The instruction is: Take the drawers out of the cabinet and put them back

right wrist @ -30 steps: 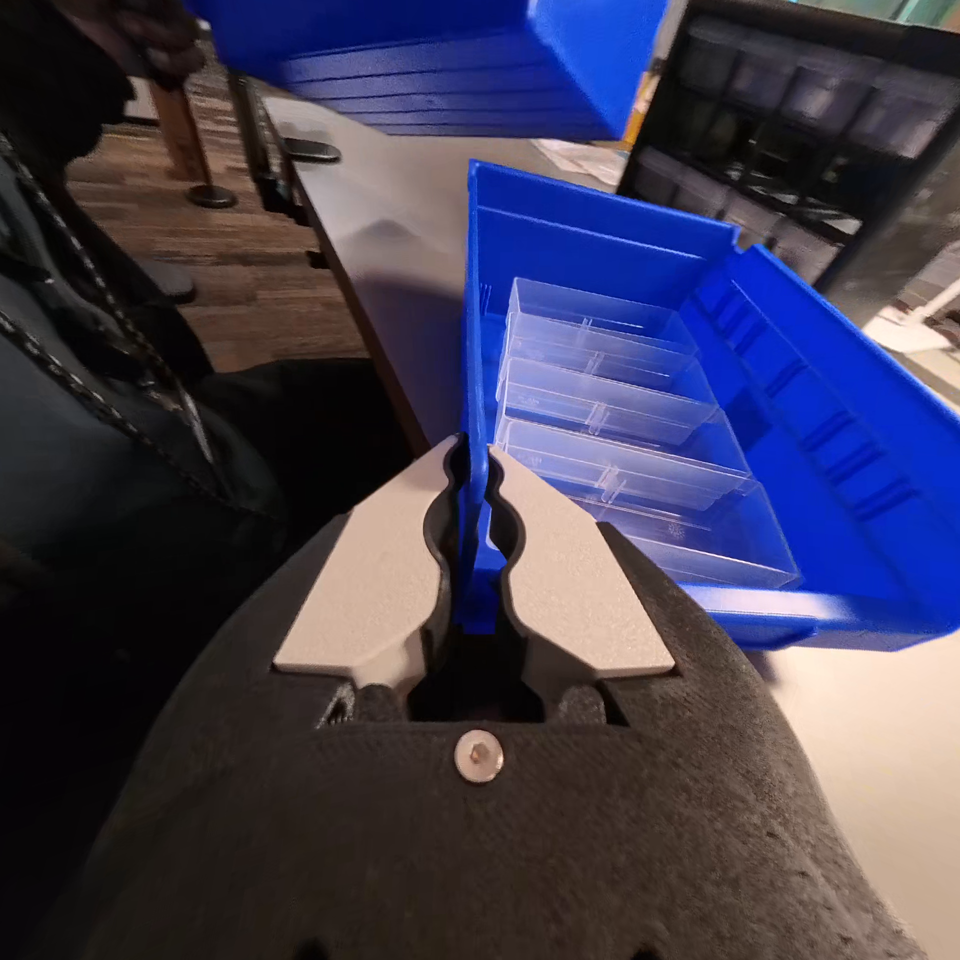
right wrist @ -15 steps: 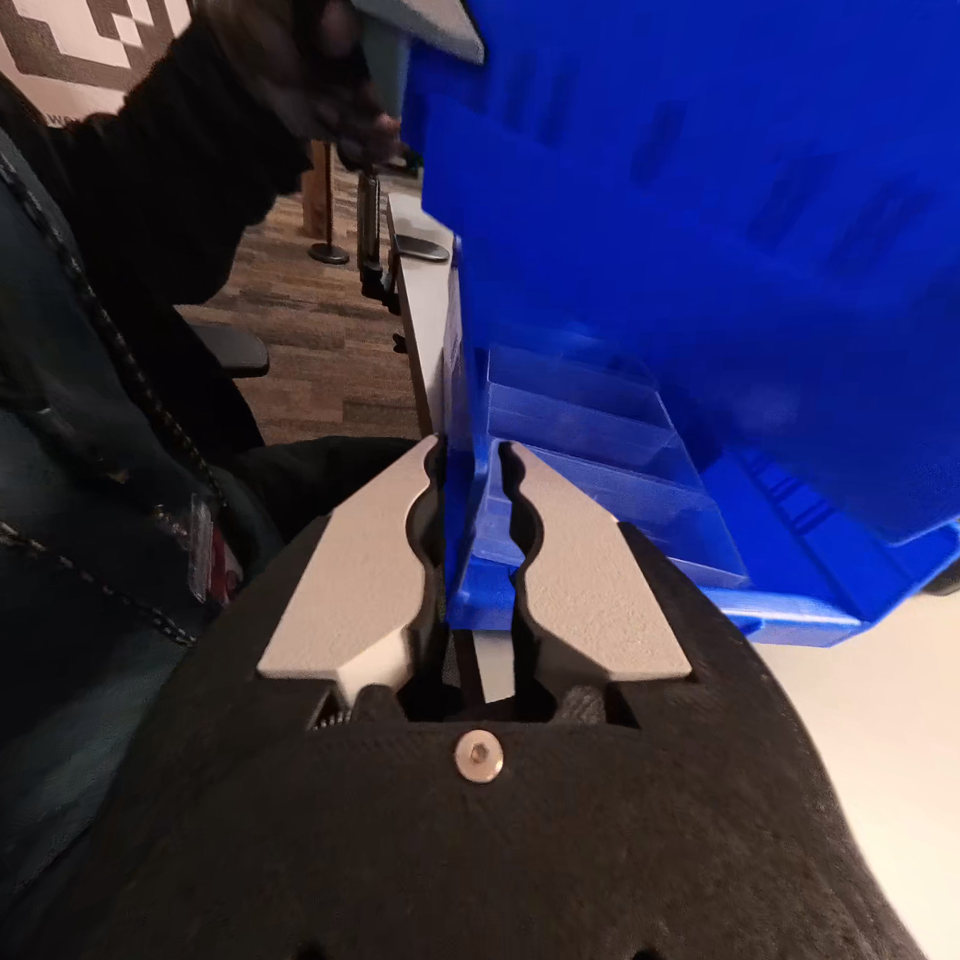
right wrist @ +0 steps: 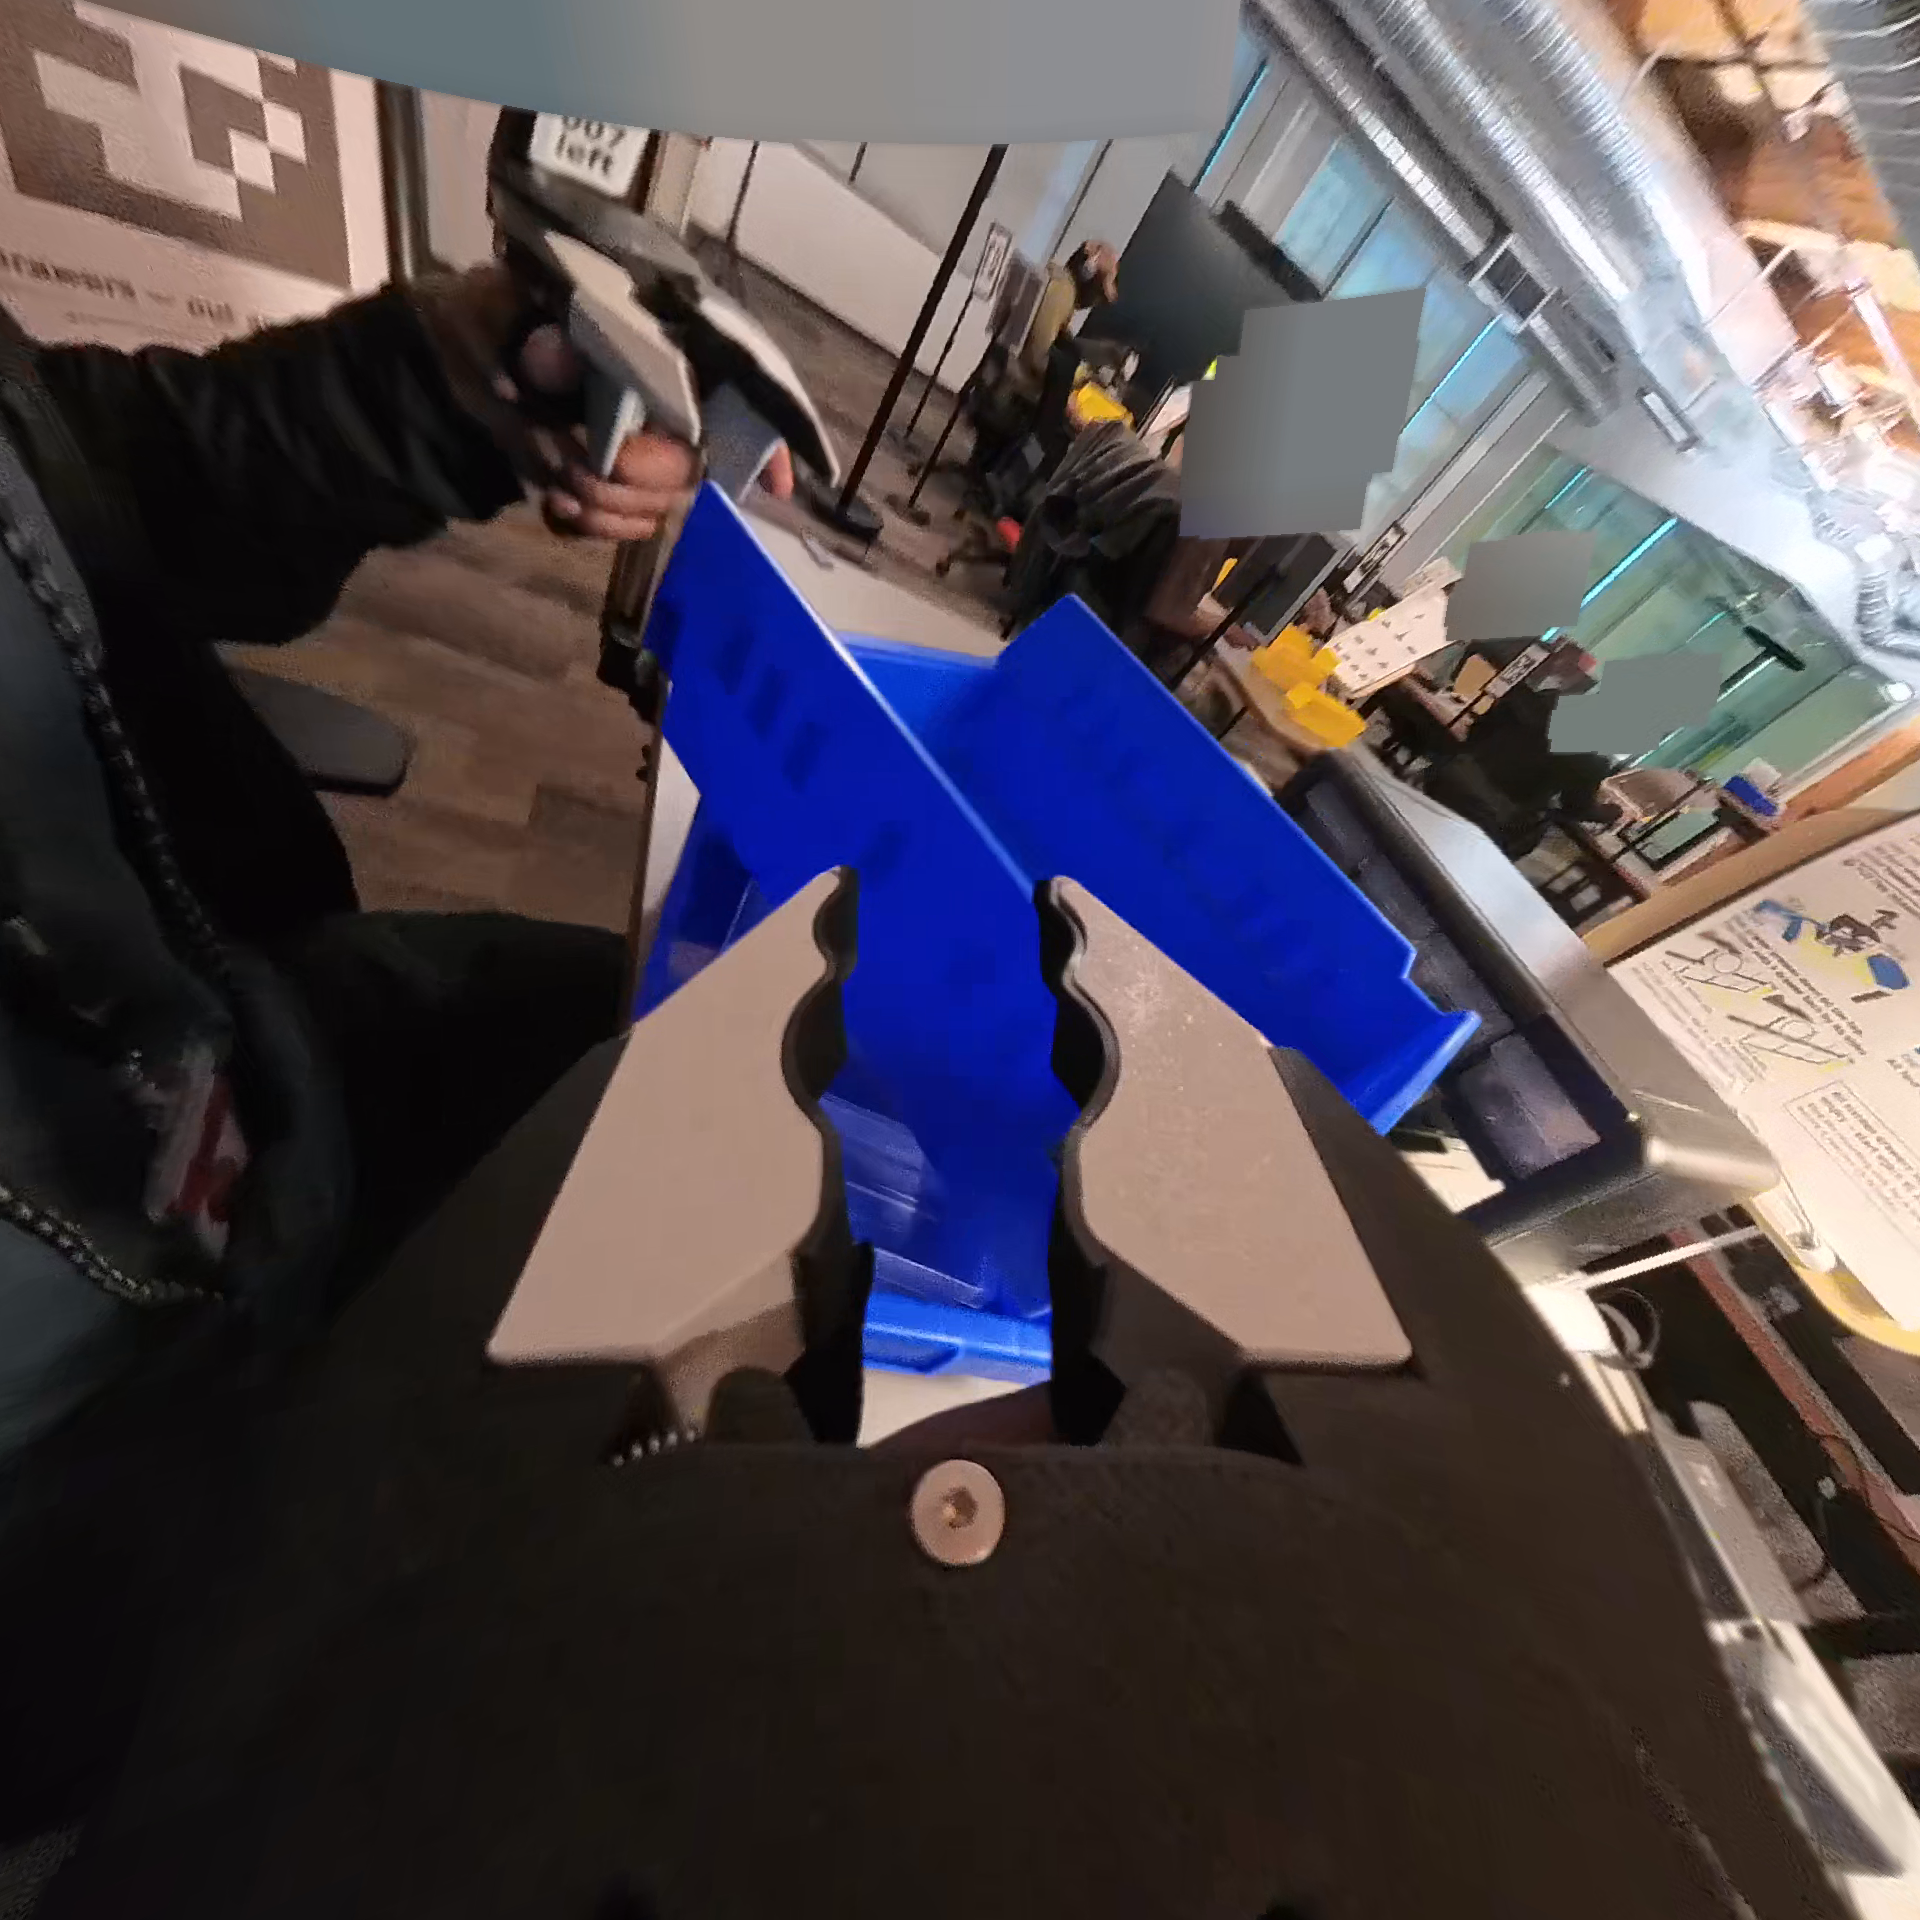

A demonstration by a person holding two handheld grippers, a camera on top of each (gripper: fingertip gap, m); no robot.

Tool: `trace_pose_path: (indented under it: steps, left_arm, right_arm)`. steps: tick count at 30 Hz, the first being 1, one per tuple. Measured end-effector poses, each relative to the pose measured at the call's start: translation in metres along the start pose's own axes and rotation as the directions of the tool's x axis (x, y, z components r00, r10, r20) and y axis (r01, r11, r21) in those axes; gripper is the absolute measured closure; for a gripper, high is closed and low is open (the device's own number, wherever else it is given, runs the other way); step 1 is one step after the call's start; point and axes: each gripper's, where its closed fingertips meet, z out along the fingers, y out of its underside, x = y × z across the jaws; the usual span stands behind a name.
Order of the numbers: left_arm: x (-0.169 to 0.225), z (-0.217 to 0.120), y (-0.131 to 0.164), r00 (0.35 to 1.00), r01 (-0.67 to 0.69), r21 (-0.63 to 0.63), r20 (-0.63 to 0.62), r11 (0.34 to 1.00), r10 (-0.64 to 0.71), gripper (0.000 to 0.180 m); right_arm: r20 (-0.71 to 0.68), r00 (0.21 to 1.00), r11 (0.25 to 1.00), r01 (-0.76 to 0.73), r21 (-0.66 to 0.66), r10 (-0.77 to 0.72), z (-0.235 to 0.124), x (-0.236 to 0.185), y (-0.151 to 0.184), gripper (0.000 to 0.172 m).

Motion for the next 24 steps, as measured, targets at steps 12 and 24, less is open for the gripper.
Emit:
trace_pose_path:
  steps: [12,24]
  left_arm:
    - [-0.092,0.003,0.112,0.946,0.313,-0.455,0.232,0.833,-0.229,0.111]
    - [-0.089,0.026,0.131,0.938,0.343,-0.53,0.142,0.775,-0.317,0.158]
  right_arm:
    - [0.425,0.902,0.827,0.293,-0.48,-0.073,0.056,0.006,0.035,0.095]
    - [0.51,0.86,0.697,0.371,-0.614,-0.008,0.059,-0.006,0.076,0.156]
